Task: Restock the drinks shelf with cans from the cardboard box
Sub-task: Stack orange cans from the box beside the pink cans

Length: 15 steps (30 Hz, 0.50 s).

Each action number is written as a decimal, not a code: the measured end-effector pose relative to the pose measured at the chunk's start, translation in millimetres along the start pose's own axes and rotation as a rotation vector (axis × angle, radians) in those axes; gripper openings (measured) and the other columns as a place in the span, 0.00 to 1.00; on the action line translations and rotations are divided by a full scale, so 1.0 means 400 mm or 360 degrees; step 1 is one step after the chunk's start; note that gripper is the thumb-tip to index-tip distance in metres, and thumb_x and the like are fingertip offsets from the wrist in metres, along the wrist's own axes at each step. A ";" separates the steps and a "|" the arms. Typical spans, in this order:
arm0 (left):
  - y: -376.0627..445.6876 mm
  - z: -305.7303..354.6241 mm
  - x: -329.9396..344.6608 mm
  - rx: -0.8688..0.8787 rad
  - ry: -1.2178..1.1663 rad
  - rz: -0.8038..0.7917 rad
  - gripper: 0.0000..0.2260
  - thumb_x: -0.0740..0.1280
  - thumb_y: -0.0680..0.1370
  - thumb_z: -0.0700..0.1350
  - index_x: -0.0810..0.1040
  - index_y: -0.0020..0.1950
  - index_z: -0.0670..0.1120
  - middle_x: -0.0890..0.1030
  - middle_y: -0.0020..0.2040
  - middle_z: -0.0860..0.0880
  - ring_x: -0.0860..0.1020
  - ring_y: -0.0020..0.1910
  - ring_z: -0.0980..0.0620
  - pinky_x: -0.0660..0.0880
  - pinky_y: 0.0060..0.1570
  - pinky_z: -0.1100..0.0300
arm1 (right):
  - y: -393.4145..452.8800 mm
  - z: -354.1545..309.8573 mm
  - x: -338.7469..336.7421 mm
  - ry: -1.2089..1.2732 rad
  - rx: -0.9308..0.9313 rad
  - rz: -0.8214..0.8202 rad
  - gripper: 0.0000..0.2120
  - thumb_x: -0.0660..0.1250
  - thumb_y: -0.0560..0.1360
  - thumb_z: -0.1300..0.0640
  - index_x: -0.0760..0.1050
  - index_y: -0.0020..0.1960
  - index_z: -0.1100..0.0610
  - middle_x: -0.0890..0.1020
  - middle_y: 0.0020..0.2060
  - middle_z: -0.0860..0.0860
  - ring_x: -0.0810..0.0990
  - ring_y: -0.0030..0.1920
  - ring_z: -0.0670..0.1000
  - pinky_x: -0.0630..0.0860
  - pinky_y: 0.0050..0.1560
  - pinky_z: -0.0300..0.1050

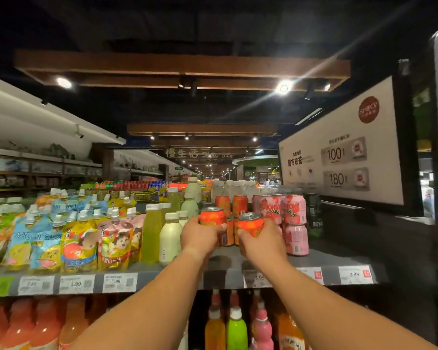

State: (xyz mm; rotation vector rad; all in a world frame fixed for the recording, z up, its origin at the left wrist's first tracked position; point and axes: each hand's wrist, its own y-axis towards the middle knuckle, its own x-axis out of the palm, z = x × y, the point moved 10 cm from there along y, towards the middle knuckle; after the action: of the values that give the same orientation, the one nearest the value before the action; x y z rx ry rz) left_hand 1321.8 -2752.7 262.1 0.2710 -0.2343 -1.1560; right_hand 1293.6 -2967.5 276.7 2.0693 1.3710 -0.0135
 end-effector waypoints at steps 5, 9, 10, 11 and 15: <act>0.224 -0.054 0.074 0.0047 -0.0031 0.0071 0.27 0.79 0.48 0.57 0.84 0.46 0.52 0.87 0.41 0.51 0.86 0.43 0.44 0.83 0.50 0.41 | 0.130 0.028 0.099 -0.0007 -0.0018 -0.0066 0.25 0.72 0.72 0.47 0.68 0.64 0.55 0.76 0.58 0.52 0.77 0.57 0.56 0.76 0.56 0.51; 0.304 -0.028 0.116 0.0098 0.0075 0.0089 0.21 0.81 0.56 0.54 0.84 0.47 0.52 0.87 0.43 0.51 0.85 0.45 0.46 0.82 0.53 0.46 | 0.239 0.022 0.152 -0.0035 -0.0042 -0.0023 0.27 0.72 0.72 0.46 0.67 0.65 0.57 0.76 0.59 0.54 0.76 0.58 0.58 0.75 0.58 0.52; 0.332 -0.033 0.124 0.0105 0.0102 0.0096 0.21 0.81 0.58 0.53 0.84 0.49 0.52 0.86 0.44 0.51 0.85 0.46 0.46 0.81 0.54 0.47 | 0.266 0.020 0.161 -0.0046 -0.0038 -0.0003 0.28 0.73 0.72 0.46 0.67 0.65 0.58 0.76 0.59 0.55 0.76 0.59 0.58 0.75 0.59 0.53; 0.360 -0.036 0.133 0.0107 0.0121 0.0102 0.21 0.81 0.59 0.54 0.83 0.50 0.52 0.86 0.45 0.51 0.84 0.46 0.47 0.81 0.55 0.48 | 0.296 0.020 0.169 -0.0050 -0.0025 0.0018 0.29 0.73 0.72 0.46 0.67 0.65 0.59 0.76 0.60 0.55 0.76 0.60 0.59 0.75 0.59 0.52; 0.460 -0.084 0.165 0.0035 0.0099 0.0110 0.21 0.82 0.61 0.51 0.82 0.51 0.51 0.86 0.45 0.51 0.84 0.46 0.46 0.81 0.54 0.48 | 0.391 0.039 0.205 0.0012 0.0067 0.0082 0.29 0.71 0.74 0.47 0.66 0.68 0.60 0.75 0.63 0.56 0.75 0.62 0.60 0.74 0.60 0.52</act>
State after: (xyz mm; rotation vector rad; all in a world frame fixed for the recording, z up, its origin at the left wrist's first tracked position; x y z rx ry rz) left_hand 1517.3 -2741.3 293.9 0.3158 -0.2004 -1.0757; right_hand 1465.5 -2946.6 315.2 2.1410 1.3320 -0.0132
